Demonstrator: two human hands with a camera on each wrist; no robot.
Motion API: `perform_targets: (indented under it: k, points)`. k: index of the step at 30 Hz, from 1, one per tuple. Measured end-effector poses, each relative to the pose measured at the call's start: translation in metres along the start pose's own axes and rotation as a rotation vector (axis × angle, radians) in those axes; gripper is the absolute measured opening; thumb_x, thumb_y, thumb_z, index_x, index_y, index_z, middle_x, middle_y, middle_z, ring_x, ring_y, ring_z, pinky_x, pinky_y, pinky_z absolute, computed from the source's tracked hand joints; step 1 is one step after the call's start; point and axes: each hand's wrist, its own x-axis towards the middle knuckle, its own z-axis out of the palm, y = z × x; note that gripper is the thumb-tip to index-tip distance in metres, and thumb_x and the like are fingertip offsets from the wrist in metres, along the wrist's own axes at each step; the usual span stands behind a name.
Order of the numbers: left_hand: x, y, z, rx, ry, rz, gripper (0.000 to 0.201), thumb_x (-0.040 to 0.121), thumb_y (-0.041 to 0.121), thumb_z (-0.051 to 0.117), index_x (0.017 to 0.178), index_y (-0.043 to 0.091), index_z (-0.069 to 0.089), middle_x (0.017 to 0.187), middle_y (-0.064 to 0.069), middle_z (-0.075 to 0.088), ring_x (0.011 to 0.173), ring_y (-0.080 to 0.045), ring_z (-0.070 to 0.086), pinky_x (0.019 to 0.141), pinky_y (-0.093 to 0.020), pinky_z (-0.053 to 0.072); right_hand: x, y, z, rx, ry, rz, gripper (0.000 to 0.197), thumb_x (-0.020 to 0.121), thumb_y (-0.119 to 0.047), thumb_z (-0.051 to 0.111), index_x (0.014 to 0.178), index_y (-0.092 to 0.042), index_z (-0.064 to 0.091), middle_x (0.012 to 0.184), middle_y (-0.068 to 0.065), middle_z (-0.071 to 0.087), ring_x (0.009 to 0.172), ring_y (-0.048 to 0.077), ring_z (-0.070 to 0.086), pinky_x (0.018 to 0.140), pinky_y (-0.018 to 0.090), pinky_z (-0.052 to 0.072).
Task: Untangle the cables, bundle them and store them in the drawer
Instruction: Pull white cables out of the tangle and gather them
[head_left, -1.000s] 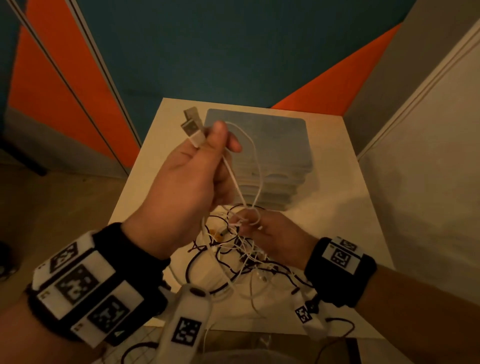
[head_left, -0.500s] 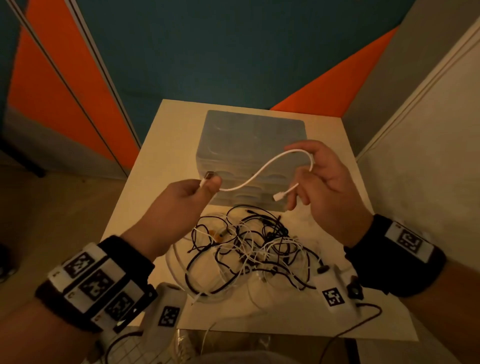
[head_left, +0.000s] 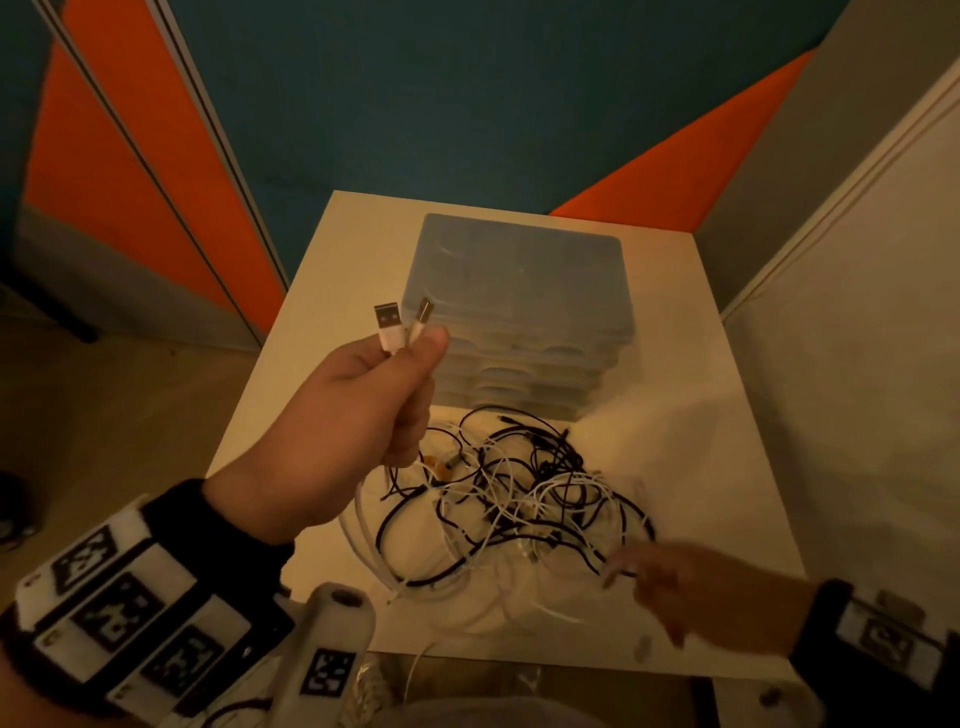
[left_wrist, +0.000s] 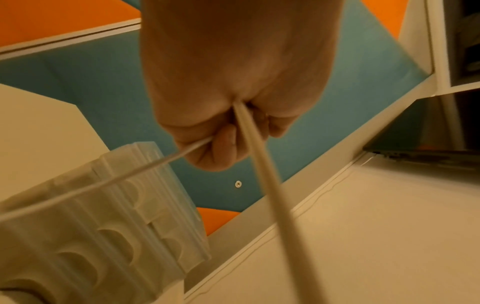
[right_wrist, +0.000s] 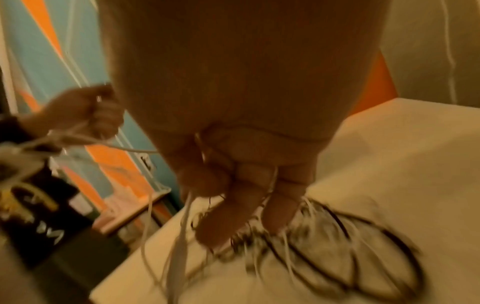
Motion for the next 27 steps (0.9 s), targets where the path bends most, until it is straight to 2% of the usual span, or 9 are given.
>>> perform_targets:
  k: [2, 5, 8, 11, 13, 15, 19, 22, 27]
  points:
    - [-0.003, 0.003, 0.004, -0.008, -0.042, -0.032, 0.043, 0.086, 0.044, 0.049, 0.071, 0.016, 0.022, 0.056, 0.001, 0.021, 0.052, -0.017, 0.012, 0.048, -0.031, 0.014, 0.002, 0.017, 0.021, -0.258, -0.242, 0.149, 0.038, 0.1, -0.034, 0.043, 0.132, -0.054, 0.042, 0.123, -0.008, 0.058, 0.107, 0.017, 0.061, 0.085, 0.022, 0.045]
    - [-0.008, 0.003, 0.009, -0.039, -0.151, -0.05, 0.048, 0.094, 0.047, 0.048, 0.071, 0.014, 0.022, 0.057, 0.001, 0.019, 0.052, -0.017, 0.011, 0.049, -0.032, 0.014, 0.008, 0.029, 0.042, -0.438, -0.347, 0.28, 0.054, 0.099, -0.036, 0.039, 0.149, -0.044, 0.022, 0.152, -0.007, 0.038, 0.135, 0.016, 0.042, 0.109, 0.029, 0.033]
    - [-0.009, 0.0, 0.014, -0.02, -0.274, -0.038, 0.048, 0.092, 0.046, 0.045, 0.07, 0.01, 0.024, 0.057, 0.001, 0.021, 0.05, -0.017, 0.014, 0.049, -0.031, 0.017, 0.012, 0.025, 0.043, -0.441, -0.207, 0.282, 0.058, 0.095, -0.037, 0.045, 0.148, -0.044, 0.023, 0.139, -0.006, 0.05, 0.116, 0.015, 0.052, 0.097, 0.027, 0.041]
    - [-0.011, -0.002, 0.017, 0.021, -0.337, 0.017, 0.052, 0.09, 0.049, 0.046, 0.07, 0.005, 0.026, 0.056, 0.003, 0.024, 0.05, -0.017, 0.015, 0.049, -0.033, 0.019, 0.014, 0.017, 0.025, -0.375, -0.093, 0.193, 0.079, 0.083, -0.056, 0.061, 0.147, -0.05, 0.014, 0.124, -0.01, 0.055, 0.101, 0.007, 0.055, 0.083, 0.021, 0.044]
    - [-0.012, -0.002, 0.018, 0.019, -0.356, 0.029, 0.05, 0.088, 0.05, 0.044, 0.068, 0.007, 0.028, 0.055, 0.005, 0.026, 0.05, -0.016, 0.016, 0.049, -0.032, 0.02, 0.016, 0.012, 0.013, -0.363, -0.059, 0.146, 0.098, 0.072, -0.072, 0.064, 0.148, -0.049, 0.007, 0.137, -0.013, 0.046, 0.11, 0.003, 0.05, 0.093, 0.021, 0.042]
    - [-0.012, 0.001, 0.018, -0.014, -0.38, 0.027, 0.043, 0.088, 0.05, 0.044, 0.067, 0.014, 0.031, 0.055, 0.007, 0.027, 0.048, -0.014, 0.018, 0.048, -0.031, 0.021, 0.02, 0.002, 0.002, -0.325, 0.012, 0.073, 0.098, 0.072, -0.076, 0.061, 0.149, -0.047, 0.008, 0.144, -0.019, 0.035, 0.119, 0.0, 0.044, 0.099, 0.022, 0.039]
    - [-0.012, 0.003, 0.02, -0.054, -0.453, 0.013, 0.037, 0.091, 0.05, 0.04, 0.068, 0.02, 0.043, 0.056, 0.003, 0.028, 0.049, -0.016, 0.018, 0.048, -0.032, 0.021, 0.036, -0.031, -0.003, -0.138, 0.234, -0.204, 0.066, 0.088, -0.054, 0.06, 0.139, -0.058, 0.019, 0.14, -0.019, 0.042, 0.105, -0.015, 0.047, 0.088, 0.007, 0.036]
    - [-0.011, 0.003, 0.027, 0.057, -0.454, 0.081, 0.039, 0.093, 0.049, 0.036, 0.071, 0.018, 0.044, 0.057, 0.003, 0.034, 0.048, -0.016, 0.026, 0.048, -0.033, 0.026, 0.053, -0.062, 0.001, -0.061, 0.262, -0.407, 0.058, 0.094, -0.034, 0.058, 0.133, -0.063, 0.027, 0.126, -0.022, 0.05, 0.101, -0.005, 0.056, 0.086, 0.012, 0.042]
    - [-0.008, 0.006, 0.024, 0.17, -0.208, 0.204, 0.044, 0.099, 0.043, 0.033, 0.077, 0.007, 0.046, 0.061, -0.017, 0.023, 0.05, -0.028, 0.019, 0.045, -0.04, 0.02, 0.073, -0.094, 0.009, -0.215, 0.074, -0.523, 0.047, 0.092, -0.007, 0.043, 0.125, -0.035, 0.062, 0.11, -0.011, 0.064, 0.104, 0.006, 0.059, 0.095, 0.027, 0.046]
